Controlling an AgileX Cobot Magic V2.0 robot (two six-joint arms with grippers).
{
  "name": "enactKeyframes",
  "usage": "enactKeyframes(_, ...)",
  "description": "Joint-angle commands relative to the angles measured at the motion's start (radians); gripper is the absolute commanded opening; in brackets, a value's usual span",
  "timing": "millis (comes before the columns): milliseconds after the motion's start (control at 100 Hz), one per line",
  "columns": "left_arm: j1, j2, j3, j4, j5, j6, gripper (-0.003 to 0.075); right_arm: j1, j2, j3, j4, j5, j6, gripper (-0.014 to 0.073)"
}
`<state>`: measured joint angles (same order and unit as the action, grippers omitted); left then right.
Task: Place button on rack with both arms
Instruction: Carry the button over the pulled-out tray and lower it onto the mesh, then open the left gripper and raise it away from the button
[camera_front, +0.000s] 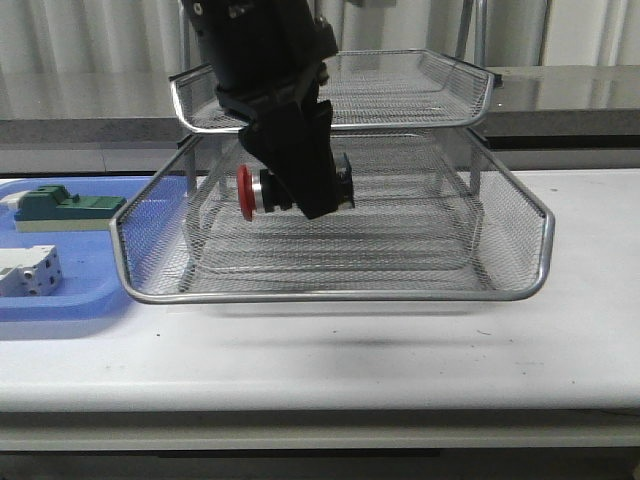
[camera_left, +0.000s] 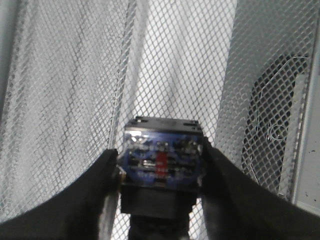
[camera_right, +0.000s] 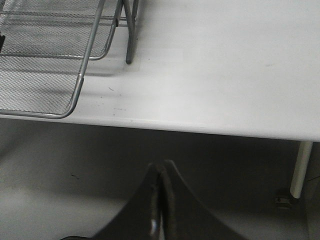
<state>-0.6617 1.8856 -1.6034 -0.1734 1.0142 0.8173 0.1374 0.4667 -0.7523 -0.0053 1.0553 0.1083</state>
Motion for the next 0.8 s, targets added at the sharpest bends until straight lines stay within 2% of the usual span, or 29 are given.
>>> enactKeyframes(0, -0.007, -0.039, -0.026, -0.024, -0.04, -0.012, 0.0226, 0.0, 0.006, -0.032, -0.01, -0.056, -0.003, -0.007)
enactKeyframes(130, -0.007, -0.03, -0.026, -0.024, -0.051, -0.012, 0.0435, 0.0, 0.006, -0.032, -0.01, -0.056, -0.003, -0.007)
enactKeyframes(200, -0.007, -0.03, -0.026, -0.024, -0.061, -0.012, 0.0485, 0.0, 0.006, -0.032, -0.01, -0.056, -0.003, -0.007)
enactKeyframes(430, -0.007, -0.032, -0.03, -0.024, -0.052, -0.012, 0.0496, 0.0, 0.006, -0.032, -0.01, -0.056, -0.003, -0.007)
enactKeyframes(540, -0.007, -0.038, -0.061, -0.03, 0.01, -0.014, 0.0496, 0.0, 0.006, -0.032, -0.01, -0.056, -0.003, -0.007)
enactKeyframes(670, -0.003, -0.055, -0.116, -0.033, 0.107, -0.089, 0.0495, 0.0, 0.006, -0.032, -0.01, -0.056, -0.003, -0.007)
enactKeyframes(790, 0.005, -0.095, -0.123, -0.033, 0.141, -0.108, 0.0494, 0.0, 0.006, -0.032, -0.01, -0.056, -0.003, -0.007)
